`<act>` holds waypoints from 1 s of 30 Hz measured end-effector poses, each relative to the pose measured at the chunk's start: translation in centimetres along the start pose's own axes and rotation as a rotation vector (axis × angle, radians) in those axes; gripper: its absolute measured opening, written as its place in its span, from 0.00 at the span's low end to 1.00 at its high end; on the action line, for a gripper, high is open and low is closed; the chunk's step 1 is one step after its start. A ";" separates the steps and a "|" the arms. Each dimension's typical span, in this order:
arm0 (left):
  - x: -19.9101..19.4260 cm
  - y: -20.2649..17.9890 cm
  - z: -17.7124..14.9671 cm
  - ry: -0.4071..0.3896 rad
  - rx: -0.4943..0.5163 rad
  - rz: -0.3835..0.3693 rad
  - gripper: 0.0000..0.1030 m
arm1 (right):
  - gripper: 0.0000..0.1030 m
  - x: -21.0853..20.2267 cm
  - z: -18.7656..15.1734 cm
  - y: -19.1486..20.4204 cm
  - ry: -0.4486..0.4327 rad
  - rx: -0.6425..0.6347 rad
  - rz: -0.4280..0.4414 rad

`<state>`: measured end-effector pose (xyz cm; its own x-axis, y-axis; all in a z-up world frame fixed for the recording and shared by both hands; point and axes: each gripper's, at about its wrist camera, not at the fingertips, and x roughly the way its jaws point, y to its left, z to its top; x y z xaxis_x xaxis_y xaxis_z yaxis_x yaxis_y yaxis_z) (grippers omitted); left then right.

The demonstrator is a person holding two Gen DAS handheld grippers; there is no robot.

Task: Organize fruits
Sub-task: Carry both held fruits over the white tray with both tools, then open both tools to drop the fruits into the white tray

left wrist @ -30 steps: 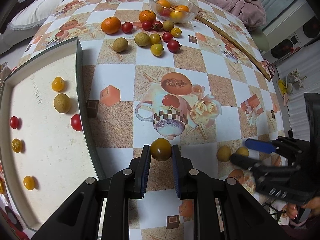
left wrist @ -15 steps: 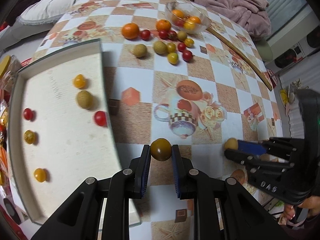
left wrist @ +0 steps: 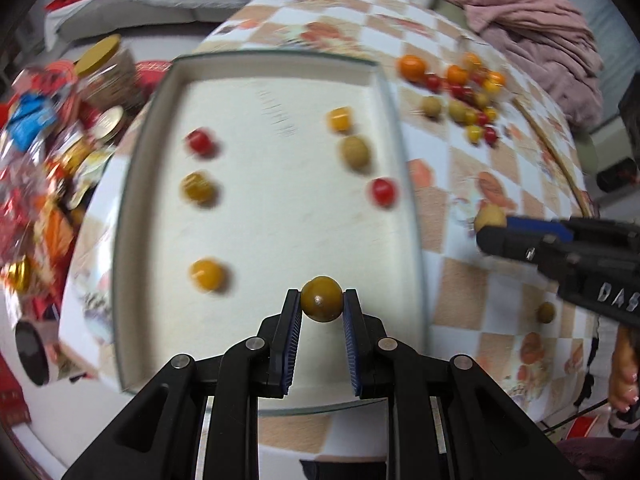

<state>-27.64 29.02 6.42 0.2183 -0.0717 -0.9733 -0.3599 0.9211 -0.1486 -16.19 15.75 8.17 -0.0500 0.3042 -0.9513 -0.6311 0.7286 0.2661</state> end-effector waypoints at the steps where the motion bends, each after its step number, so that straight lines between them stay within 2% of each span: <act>1: 0.1 0.5 -0.3 0.003 -0.010 0.009 0.22 | 0.26 0.5 0.7 1.0 0.005 -0.016 0.010; 6: 0.7 3.2 -1.3 0.025 -0.073 0.047 0.22 | 0.26 2.6 2.1 4.0 0.041 -0.081 0.025; 11: 1.5 4.7 -1.9 0.050 -0.100 0.071 0.22 | 0.26 5.4 2.7 5.4 0.099 -0.118 -0.007; 23: 2.6 5.0 -2.0 0.079 -0.065 0.108 0.22 | 0.29 9.1 3.3 6.9 0.171 -0.170 -0.091; 26: 2.6 4.7 -2.0 0.084 -0.048 0.105 0.32 | 0.44 9.0 3.5 6.9 0.167 -0.163 -0.064; 27: 2.6 4.6 -2.0 0.084 -0.042 0.110 0.50 | 0.48 8.9 3.6 7.0 0.162 -0.163 -0.060; 28: 2.6 4.4 -2.0 0.081 -0.036 0.132 0.61 | 0.50 8.6 3.7 7.1 0.151 -0.166 -0.059; 29: 2.3 4.3 -2.0 0.060 -0.031 0.156 0.68 | 0.56 8.3 3.8 7.2 0.138 -0.168 -0.055; 30: 2.1 4.2 -2.0 0.047 -0.028 0.166 0.68 | 0.64 7.9 3.8 7.2 0.126 -0.169 -0.048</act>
<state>-30.55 31.97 3.38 0.1111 0.0614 -0.9919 -0.4131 0.9106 0.0102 -18.18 25.77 3.20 -0.1067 0.1851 -0.9769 -0.7551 0.6242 0.2007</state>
